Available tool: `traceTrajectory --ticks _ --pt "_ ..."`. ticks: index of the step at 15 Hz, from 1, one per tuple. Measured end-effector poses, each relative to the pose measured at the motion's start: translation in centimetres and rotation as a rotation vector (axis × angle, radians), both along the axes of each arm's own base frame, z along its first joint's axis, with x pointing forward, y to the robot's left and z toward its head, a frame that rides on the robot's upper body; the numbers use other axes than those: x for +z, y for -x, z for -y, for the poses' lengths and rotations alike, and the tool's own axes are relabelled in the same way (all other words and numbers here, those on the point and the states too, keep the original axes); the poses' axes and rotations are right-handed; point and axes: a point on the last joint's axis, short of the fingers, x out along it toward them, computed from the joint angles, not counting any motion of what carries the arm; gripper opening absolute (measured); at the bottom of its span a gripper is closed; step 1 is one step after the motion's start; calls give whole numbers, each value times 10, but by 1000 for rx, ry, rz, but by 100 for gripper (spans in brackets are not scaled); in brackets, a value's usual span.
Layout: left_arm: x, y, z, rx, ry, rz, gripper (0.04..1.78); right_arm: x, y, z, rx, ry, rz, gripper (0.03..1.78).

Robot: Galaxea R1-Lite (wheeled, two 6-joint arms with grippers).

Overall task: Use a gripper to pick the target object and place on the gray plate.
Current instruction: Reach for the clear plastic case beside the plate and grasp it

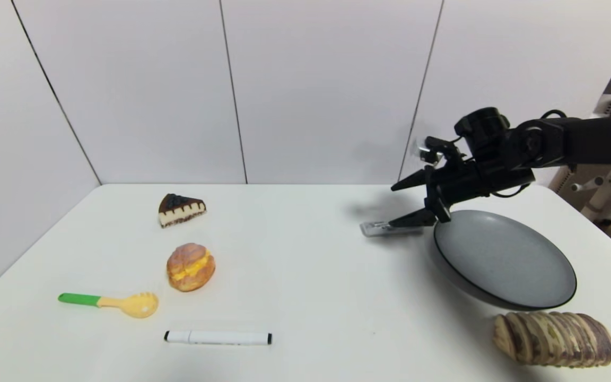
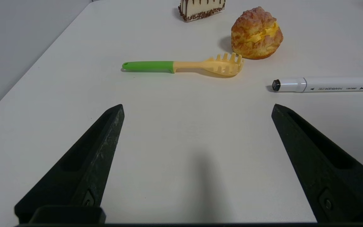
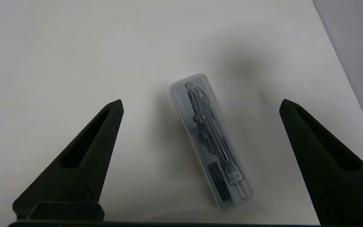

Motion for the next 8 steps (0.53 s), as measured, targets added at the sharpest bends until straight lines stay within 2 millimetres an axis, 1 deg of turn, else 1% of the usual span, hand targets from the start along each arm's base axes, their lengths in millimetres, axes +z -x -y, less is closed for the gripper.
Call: traceTrajectory --ticks 2,5,8 --pt "0 0 0 0 0 0 169 -8 -10 -2 5 5 -11 171" --pt "0 0 0 0 0 0 169 -12 -16 -3 8 17 -85 171" --pt "0 0 0 0 0 0 169 -24 -23 -5 10 29 -144 171"
